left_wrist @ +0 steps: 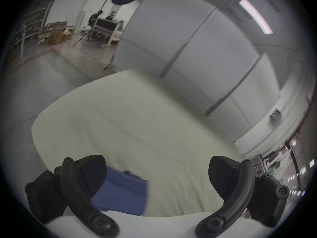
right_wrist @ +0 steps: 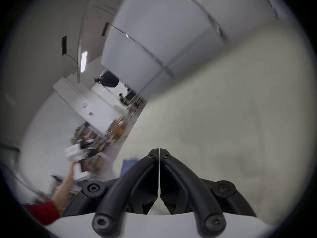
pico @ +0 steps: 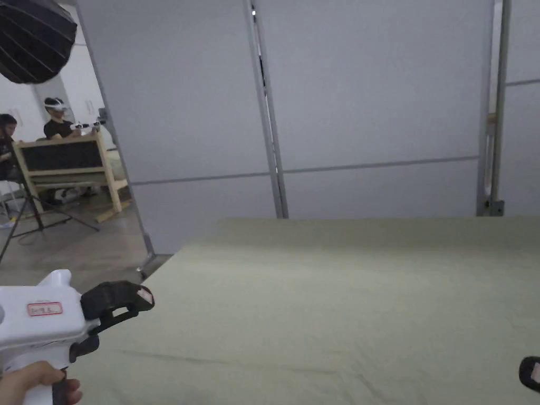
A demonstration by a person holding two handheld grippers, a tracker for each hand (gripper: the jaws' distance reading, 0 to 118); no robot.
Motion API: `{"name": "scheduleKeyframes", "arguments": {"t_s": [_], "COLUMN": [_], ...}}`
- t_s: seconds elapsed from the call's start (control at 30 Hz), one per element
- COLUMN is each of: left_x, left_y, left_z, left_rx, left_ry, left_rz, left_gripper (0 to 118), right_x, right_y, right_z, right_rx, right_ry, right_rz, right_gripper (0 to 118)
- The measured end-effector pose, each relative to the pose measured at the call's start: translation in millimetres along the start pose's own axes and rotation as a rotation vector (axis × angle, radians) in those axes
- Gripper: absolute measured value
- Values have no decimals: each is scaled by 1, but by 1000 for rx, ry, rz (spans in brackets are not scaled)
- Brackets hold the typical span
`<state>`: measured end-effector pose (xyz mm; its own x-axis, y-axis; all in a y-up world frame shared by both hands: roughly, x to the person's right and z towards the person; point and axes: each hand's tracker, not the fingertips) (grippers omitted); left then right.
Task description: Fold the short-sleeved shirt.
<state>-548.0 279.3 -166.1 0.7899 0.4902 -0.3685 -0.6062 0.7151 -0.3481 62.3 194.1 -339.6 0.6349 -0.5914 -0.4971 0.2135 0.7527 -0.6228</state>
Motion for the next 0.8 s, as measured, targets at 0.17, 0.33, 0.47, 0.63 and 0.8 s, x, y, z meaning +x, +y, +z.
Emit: {"name": "scheduleKeyframes", "arguments": {"t_s": [0.17, 0.33, 0.47, 0.63, 0.8], "left_x": [146, 211, 233, 256, 278], "left_y": [-47, -69, -92, -102, -107], "left_z": [47, 85, 105, 123, 127], "left_rx": [362, 528, 437, 482, 538], "left_ry": [332, 90, 22, 15, 10], "left_rz": [-689, -748, -519, -527, -646], "left_gripper": [113, 113, 17, 0, 0], "right_x": [-103, -161, -182, -176, -161], "right_y": [53, 72, 72, 69, 63], "right_z": [55, 107, 126, 145, 160], "right_rx": [250, 415, 434, 436, 427], "right_ry": [-325, -355, -444, -472, -478], "right_rz": [452, 476, 605, 585, 551], "right_gripper": [3, 3, 3, 3, 3]}}
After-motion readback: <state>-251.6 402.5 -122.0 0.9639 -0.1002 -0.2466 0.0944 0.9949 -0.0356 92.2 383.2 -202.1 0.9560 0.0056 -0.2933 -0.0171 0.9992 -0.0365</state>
